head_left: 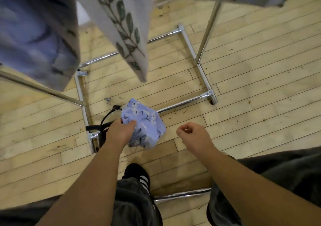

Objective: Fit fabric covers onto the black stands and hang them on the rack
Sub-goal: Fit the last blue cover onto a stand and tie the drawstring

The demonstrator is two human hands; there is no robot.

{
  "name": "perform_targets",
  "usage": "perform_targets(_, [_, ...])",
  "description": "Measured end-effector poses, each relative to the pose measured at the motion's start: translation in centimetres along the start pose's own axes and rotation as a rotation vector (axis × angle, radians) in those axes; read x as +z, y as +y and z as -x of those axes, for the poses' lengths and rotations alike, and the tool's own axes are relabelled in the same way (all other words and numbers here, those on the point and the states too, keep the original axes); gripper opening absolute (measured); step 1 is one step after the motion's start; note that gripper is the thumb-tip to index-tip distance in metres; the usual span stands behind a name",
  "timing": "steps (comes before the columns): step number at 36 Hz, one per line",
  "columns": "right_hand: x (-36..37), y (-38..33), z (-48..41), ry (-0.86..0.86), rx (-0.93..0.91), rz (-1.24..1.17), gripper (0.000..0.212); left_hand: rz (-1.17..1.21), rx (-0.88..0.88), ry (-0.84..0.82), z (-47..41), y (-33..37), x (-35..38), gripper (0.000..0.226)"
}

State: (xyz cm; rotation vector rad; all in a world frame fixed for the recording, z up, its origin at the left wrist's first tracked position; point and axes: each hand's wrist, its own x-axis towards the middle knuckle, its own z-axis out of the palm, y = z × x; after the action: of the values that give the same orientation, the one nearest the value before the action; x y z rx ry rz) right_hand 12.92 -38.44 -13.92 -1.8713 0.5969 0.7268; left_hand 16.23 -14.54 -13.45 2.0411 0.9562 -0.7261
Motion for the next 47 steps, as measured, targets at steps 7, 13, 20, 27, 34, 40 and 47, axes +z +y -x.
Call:
perform_targets(7, [-0.1,-3.9,5.6,-0.164,-0.171,-0.006,0.031,0.114,0.029,-0.043,5.9,3.4,-0.2,0.050])
perform_targets(13, [-1.6,-5.7,10.2,-0.230,-0.342,-0.015,0.042,0.299,0.041,-0.167,11.2,5.2,-0.8,0.042])
perform_targets(20, [-2.9,-4.7,13.3,-0.122,-0.369,-0.026,0.039,0.500,0.053,-0.285,17.2,4.6,-1.2,0.040])
perform_targets(27, [-3.1,-4.2,15.2,-0.006,-0.423,0.070,0.026,0.330,0.259,-0.364,20.7,2.7,-0.4,0.030])
perform_targets(34, [-3.4,-3.7,16.8,0.034,-0.431,0.178,0.027,0.113,0.440,-0.175,22.1,1.3,0.5,0.018])
perform_targets(40, [-3.7,-2.6,17.5,0.012,-0.392,0.211,0.020,-0.051,0.562,-0.012,22.4,0.5,1.1,0.017])
perform_targets(47, [-4.1,-2.3,17.6,0.022,-0.375,0.240,0.012,0.102,0.458,-0.214,22.6,0.1,1.5,0.023])
